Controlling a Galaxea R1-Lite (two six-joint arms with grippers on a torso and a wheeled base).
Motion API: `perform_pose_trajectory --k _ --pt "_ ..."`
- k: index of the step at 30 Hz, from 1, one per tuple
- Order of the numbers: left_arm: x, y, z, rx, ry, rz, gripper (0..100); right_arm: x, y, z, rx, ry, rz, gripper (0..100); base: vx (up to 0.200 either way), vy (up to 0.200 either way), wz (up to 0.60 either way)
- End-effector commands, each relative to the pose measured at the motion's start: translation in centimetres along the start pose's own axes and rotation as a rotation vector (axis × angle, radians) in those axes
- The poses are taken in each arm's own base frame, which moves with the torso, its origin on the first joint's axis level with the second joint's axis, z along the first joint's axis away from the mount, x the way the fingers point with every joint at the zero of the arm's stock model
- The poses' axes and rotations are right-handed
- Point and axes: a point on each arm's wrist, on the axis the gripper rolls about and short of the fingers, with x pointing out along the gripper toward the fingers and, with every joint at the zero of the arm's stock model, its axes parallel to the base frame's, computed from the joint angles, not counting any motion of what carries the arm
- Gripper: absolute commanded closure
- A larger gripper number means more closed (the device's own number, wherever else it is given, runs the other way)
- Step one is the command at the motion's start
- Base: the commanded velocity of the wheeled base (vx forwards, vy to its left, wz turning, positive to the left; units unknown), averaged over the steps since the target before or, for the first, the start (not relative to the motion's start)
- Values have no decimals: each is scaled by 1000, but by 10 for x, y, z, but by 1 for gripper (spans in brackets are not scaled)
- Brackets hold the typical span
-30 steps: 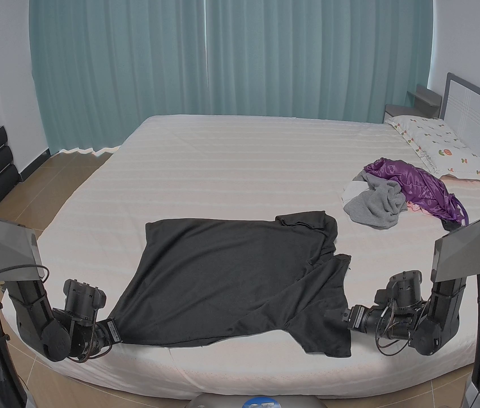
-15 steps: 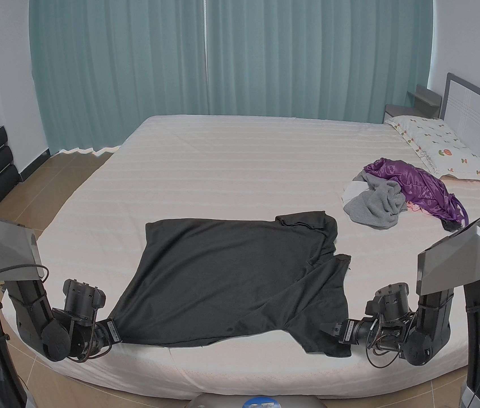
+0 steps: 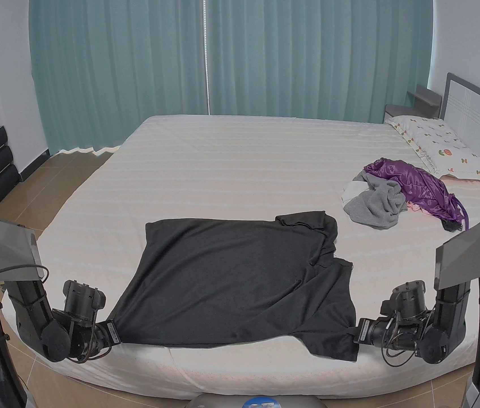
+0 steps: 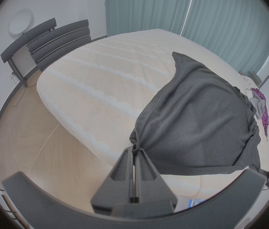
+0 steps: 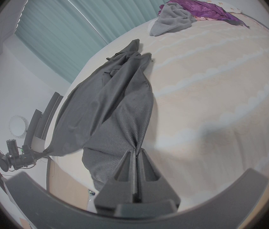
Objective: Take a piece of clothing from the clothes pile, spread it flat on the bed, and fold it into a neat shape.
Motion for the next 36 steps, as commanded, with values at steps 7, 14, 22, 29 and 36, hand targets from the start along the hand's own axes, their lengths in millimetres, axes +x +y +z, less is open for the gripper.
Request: perform_pose_trajectory --k 7,14,22,29,36 --pt "-6 7 -9 60 33 21 100 -58 -9 -3 43 32 52 100 0 0 0" --pt "-10 9 -16 91 59 27 100 -72 -16 -11 43 77 41 100 0 0 0" --pt "-14 12 -26 158 97 39 100 -82 -19 -15 25 137 1 100 0 0 0" --pt "-15 13 -32 195 120 43 100 -83 -23 -25 -11 233 -31 100 0 0 0" --pt "-13 11 -31 189 112 36 100 -74 -26 -33 -15 292 -45 0 0 0 0"
